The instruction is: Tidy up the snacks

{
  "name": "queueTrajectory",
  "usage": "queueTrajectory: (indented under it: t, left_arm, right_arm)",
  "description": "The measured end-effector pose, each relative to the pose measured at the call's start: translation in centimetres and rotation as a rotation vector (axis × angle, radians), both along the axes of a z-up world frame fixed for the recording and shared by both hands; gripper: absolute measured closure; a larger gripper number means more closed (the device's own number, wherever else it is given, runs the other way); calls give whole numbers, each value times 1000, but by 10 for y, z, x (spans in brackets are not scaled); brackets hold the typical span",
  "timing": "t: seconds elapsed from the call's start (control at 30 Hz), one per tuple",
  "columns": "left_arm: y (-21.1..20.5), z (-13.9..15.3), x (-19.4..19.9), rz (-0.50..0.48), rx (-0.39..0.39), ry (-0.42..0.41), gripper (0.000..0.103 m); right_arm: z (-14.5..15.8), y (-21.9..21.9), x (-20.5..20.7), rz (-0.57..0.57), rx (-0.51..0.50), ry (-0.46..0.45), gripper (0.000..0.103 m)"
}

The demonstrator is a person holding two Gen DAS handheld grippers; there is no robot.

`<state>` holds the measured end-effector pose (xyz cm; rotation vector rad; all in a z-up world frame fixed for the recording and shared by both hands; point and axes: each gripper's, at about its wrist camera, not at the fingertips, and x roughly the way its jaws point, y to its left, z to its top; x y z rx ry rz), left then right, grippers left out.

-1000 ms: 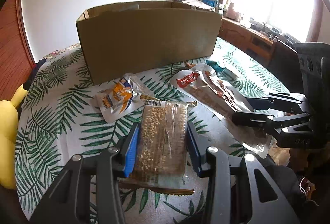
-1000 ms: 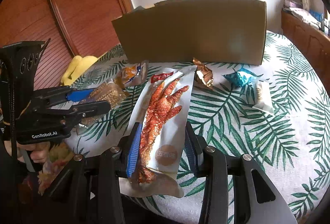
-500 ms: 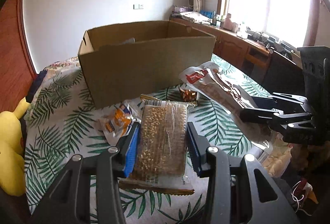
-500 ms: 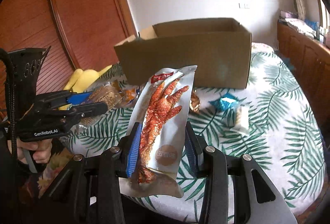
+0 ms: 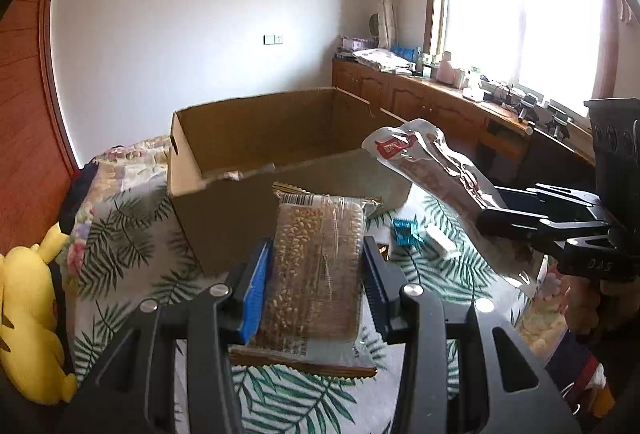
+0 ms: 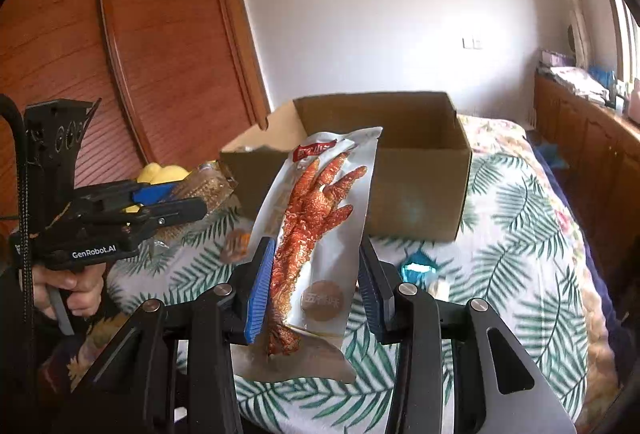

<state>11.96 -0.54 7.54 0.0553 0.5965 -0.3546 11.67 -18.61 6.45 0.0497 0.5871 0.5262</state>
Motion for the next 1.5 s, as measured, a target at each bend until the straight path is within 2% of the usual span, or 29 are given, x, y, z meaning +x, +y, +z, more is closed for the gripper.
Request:
queueTrajectory:
  t: [0.2,0.37,0.4,0.43,0.5,0.53,0.57,0.63,0.7,0.8,0.87,0.97,1.03,1.1,1.2,1.33,1.5]
  left_arm:
    - [2,12,15,27,-2,-17,61]
    - [4,17,30,45,10,-25,61]
    - [5,18,34,47,11,-22,61]
    - [5,18,38,51,11,-18,61]
    - [6,18,46,58,9,-11,61]
    - [6,17,52,48,4,-7,61]
    - [3,17,59,37,13,1,61]
    - [2,16,72,50,11,23,61]
    - [-1,18,76,54,32,13,61]
    - [1,20,77,58,25,6,61]
    - [2,21,72,50,27,-3,61]
    - [6,17,68,47,19,3,61]
    - [7,15,66,47,6,13,61]
    - [8,13,62,44,8,10,61]
    - [10,9,56,36,-2,19,61]
    - [11,3,51,32,-12,31,61]
    - [13,-2,45,28,-18,38,61]
  right_arm:
    - [12,5,21,4,7,-17,63]
    - [19,13,39,-2,-31,-37,63]
    - [20,15,43,-3,-40,-40,67]
    - [21,17,48,-7,-49,-41,77]
    - [23,18,55,-8,-52,-40,78]
    - [23,22,61,-18,-69,-43,84]
    - [22,32,73,-28,-132,-47,89]
    - [18,43,95,-29,-172,-18,100]
    - [14,51,111,-48,-224,-9,101]
    - [14,50,107,-31,-209,-23,101]
    - [13,44,96,-22,-198,-24,97]
    - [-5,43,79,69,-178,45,83]
    - [-21,47,75,116,-206,88,57]
    - [-43,48,70,151,-246,126,56]
    - [-64,44,74,172,-251,183,53]
    - [-77,43,77,191,-239,225,46]
    - [-91,50,81,205,-273,235,43]
